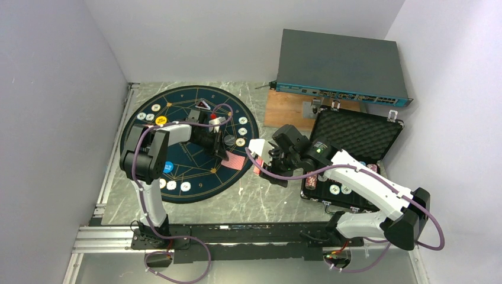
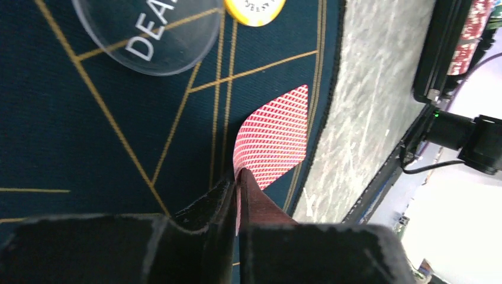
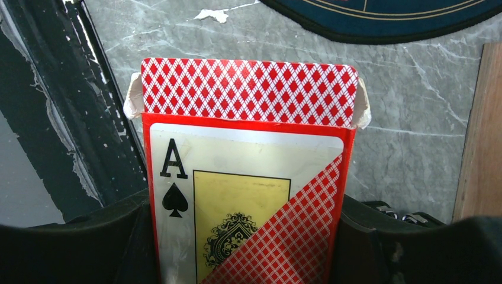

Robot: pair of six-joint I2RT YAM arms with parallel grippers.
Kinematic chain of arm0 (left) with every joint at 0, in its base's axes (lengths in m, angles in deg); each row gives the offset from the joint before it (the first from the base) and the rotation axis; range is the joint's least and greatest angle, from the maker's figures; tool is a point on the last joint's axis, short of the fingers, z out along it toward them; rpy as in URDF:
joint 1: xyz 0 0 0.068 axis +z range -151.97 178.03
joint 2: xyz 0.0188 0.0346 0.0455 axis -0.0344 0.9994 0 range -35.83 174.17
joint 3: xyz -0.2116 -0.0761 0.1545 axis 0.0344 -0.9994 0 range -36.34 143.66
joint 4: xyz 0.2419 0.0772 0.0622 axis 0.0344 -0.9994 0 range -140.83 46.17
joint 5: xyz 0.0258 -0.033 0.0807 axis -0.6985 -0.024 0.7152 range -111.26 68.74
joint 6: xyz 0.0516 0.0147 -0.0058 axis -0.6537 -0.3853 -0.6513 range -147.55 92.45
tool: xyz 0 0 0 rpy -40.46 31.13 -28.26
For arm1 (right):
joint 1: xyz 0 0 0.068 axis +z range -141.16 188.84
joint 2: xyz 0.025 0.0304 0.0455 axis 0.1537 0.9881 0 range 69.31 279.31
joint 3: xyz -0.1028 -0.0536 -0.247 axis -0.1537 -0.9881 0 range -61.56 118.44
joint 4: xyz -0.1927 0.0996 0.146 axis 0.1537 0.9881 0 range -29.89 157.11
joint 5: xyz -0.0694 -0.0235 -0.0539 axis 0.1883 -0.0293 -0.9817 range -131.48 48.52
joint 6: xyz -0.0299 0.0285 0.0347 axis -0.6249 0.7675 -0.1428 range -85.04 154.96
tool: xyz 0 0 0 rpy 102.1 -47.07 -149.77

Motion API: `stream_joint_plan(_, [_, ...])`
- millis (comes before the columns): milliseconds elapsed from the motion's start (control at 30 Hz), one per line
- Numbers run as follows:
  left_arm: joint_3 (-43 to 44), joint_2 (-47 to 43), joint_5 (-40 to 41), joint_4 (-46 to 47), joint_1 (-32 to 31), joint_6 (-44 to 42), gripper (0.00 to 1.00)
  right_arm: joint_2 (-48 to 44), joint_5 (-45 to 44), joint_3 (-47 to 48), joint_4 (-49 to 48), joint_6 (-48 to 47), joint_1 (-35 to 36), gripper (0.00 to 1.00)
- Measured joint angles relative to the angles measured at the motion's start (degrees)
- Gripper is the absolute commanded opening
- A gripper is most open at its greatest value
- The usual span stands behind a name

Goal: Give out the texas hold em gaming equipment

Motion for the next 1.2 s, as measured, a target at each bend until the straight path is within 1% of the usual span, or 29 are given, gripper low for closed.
stream_joint_plan(67, [0.3, 0.6, 1.9, 0.0, 0.0, 0.1, 0.33, 0.0, 0.0, 0.0, 0.0, 0.0, 0.0, 0.00])
stream_joint_plan(167, [1.4, 0.8, 2.0, -0.7, 0.0, 0.3, 0.56, 0.0, 0.0, 0.0, 0.0, 0.0, 0.0, 0.00])
stream_joint_plan(200, [2.0, 0.8, 1.9, -1.0, -0.2, 0.4, 0.67, 0.0, 0.0, 0.0, 0.0, 0.0, 0.0, 0.00])
stream_joint_plan(233, [2.6, 0.7, 1.5, -1.4, -0.4, 0.7, 0.72, 0.0, 0.0, 0.0, 0.0, 0.0, 0.0, 0.00])
stream_joint_plan(267, [2.9, 0.6, 1.5, -1.6, -0.5, 0.4, 0.80, 0.0, 0.0, 0.0, 0.0, 0.0, 0.0, 0.00])
stream_joint_plan(333, [3.3, -0.3, 0.9, -2.3, -0.8, 0.4, 0.84, 0.0, 0.0, 0.0, 0.0, 0.0, 0.0, 0.00])
stream_joint_plan(400, [3.3, -2.1, 2.6, -3.3, -0.8, -0.7, 0.86, 0.0, 0.0, 0.0, 0.0, -0.1, 0.0, 0.00])
stream_joint_plan(467, [3.2, -4.1, 5.2, -4.5, -0.3, -2.0, 0.98, 0.0, 0.1, 0.0, -0.1, -0.2, 0.0, 0.00])
stream_joint_plan(533, [2.0, -6.9, 6.6, -5.0, 0.7, -2.8, 0.99, 0.0, 0.1, 0.0, -0.2, -0.2, 0.0, 0.00])
stream_joint_plan(600, [-1.2, -12.0, 5.5, -4.9, 2.6, -2.7, 0.99, 0.0, 0.1, 0.0, -0.3, -0.2, 0.0, 0.00])
stream_joint_plan(700, [-5.8, -20.6, -0.4, -3.7, 5.2, -1.2, 0.98, 0.1, 0.3, 0.0, -0.4, -0.2, 0.1, 0.00])
stream_joint_plan(767, [-7.9, -25.0, -5.4, -0.3, 5.0, 1.6, 0.98, 0.2, 0.3, 0.0, -0.8, 0.0, 0.1, 0.00])
stream_joint_plan(867, [-10.3, -28.9, -12.9, 7.1, 0.9, 8.5, 0.98, 0.5, 0.7, 0.0, -1.8, 0.3, 0.1, 0.00])
stream_joint_plan(1033, [-12.4, -29.2, -19.6, 17.9, -7.1, 18.8, 0.96, 1.5, 1.3, 0.0, -2.5, 0.5, 0.1, 0.00])
stream_joint_plan(1200, [-12.4, -29.3, -21.6, 20.2, -11.9, 20.0, 0.93, 2.1, 1.3, 0.0, -2.6, 0.5, 0.2, 0.00])
